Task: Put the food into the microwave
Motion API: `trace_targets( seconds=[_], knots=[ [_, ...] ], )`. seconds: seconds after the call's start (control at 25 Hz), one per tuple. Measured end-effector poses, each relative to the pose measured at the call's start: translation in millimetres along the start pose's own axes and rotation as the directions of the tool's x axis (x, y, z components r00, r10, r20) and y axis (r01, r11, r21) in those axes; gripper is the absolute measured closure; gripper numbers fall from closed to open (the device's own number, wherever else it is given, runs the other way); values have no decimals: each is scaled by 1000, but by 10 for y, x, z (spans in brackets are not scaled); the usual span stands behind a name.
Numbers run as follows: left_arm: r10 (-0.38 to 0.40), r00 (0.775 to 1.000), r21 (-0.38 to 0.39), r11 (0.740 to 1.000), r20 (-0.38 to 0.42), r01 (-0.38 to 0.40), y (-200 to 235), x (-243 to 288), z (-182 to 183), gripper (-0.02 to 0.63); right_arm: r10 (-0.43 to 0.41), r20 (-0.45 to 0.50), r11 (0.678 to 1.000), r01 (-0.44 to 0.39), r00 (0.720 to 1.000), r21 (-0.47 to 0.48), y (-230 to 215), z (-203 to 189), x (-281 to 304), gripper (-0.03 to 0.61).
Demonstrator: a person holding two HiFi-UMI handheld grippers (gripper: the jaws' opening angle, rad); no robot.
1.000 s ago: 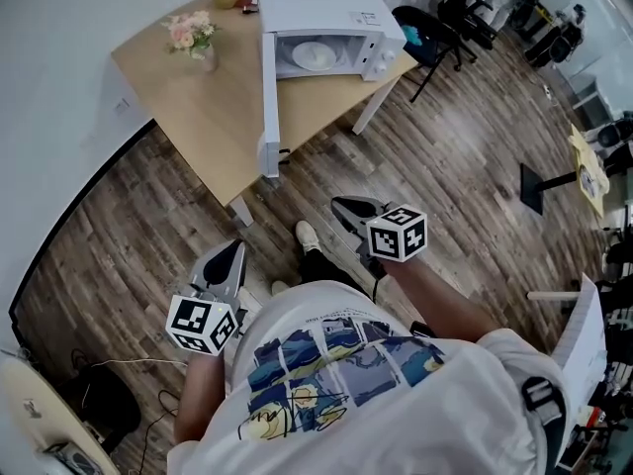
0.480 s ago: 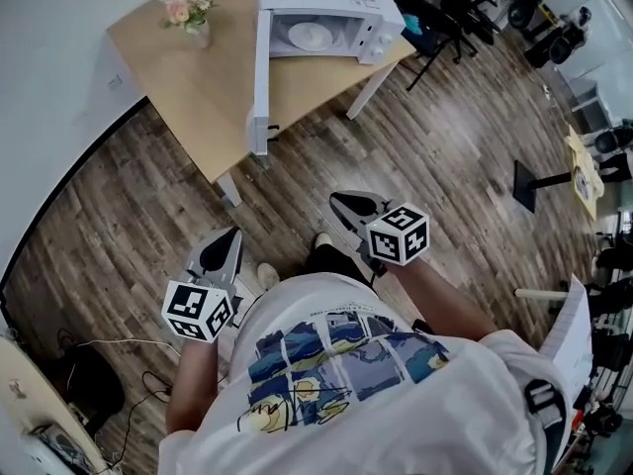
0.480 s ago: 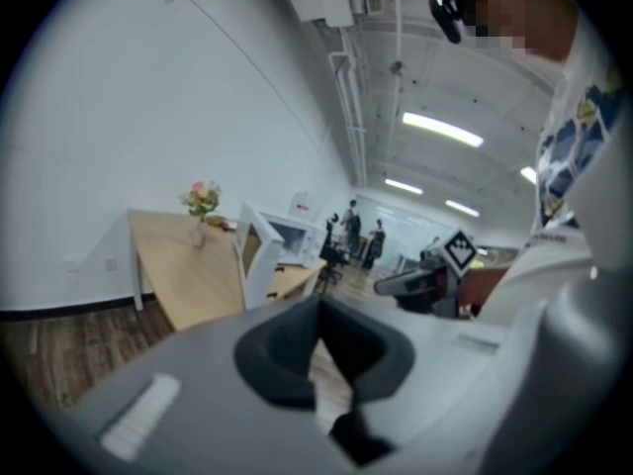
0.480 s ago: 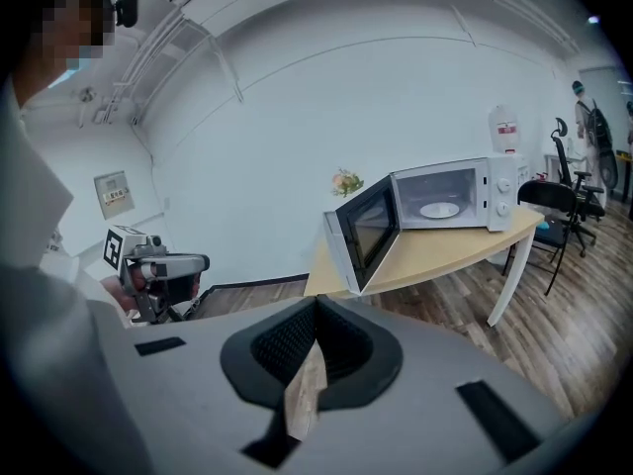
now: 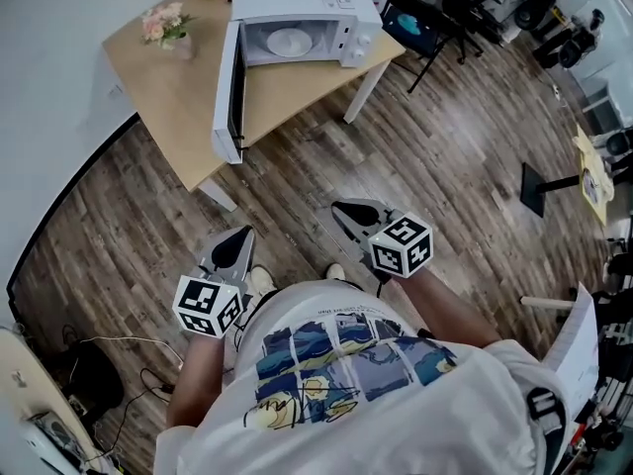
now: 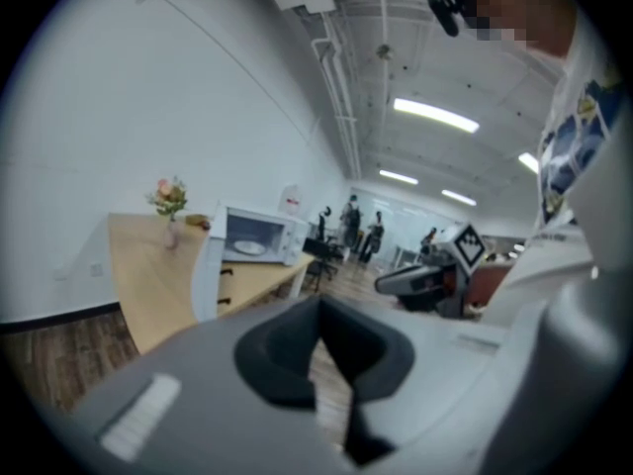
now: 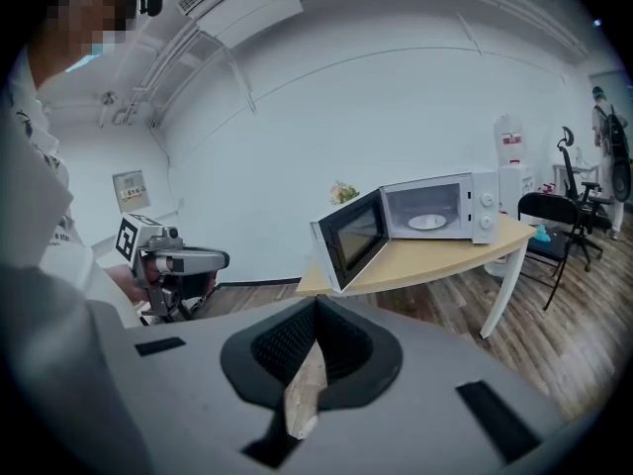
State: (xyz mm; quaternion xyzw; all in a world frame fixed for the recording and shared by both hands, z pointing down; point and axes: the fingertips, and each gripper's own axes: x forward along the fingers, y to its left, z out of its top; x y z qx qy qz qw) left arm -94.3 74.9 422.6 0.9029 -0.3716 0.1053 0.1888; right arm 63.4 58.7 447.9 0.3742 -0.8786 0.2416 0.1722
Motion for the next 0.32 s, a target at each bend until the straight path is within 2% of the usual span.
trace_targets(
  seconds=[0.32],
  knots=[
    [-46,999,-6,999,7,46,-931,661,138,607,12,0,1000,-12,1000,-21,-611,-210,-642,572]
  ],
)
